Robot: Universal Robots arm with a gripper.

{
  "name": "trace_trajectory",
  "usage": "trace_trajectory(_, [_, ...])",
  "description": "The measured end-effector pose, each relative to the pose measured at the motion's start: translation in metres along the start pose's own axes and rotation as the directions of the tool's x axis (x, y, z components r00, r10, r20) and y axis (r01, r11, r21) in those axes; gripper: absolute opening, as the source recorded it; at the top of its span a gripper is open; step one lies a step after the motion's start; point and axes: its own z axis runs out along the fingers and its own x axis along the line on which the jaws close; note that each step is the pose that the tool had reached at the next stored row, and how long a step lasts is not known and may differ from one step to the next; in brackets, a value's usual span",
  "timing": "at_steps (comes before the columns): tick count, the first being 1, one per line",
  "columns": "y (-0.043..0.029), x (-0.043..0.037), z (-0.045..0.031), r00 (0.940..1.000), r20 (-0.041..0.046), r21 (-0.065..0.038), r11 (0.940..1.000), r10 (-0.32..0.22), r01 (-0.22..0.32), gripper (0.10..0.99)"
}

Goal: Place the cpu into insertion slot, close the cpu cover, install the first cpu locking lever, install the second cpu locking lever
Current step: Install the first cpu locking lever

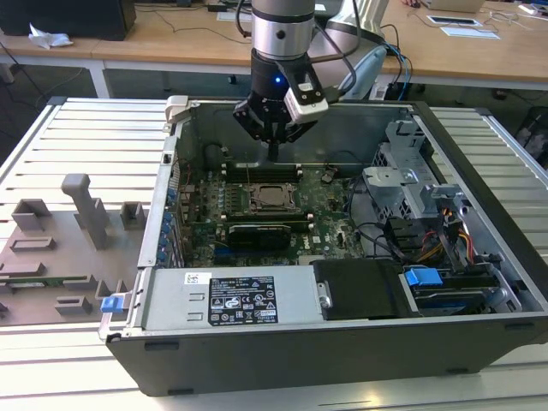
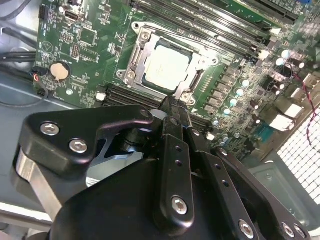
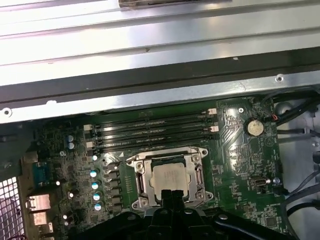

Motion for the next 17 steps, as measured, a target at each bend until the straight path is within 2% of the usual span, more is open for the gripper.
trace_trajectory(4, [0.0, 0.0, 0.0, 0.9986, -0.0002, -0.001, 0.9986, -0.053, 0.053, 0.106])
trace_trajectory(10, [0.0, 0.0, 0.0, 0.9934, -0.0003, -0.002, 0.9934, -0.114, 0.114, 0.106])
trace_trajectory(13, [0.0, 0.0, 0.0, 0.9864, -0.0004, -0.003, 0.9864, -0.164, 0.164, 0.106])
trace_trajectory(17, [0.0, 0.0, 0.0, 0.9798, -0.0004, -0.003, 0.9798, -0.2, 0.2, 0.106])
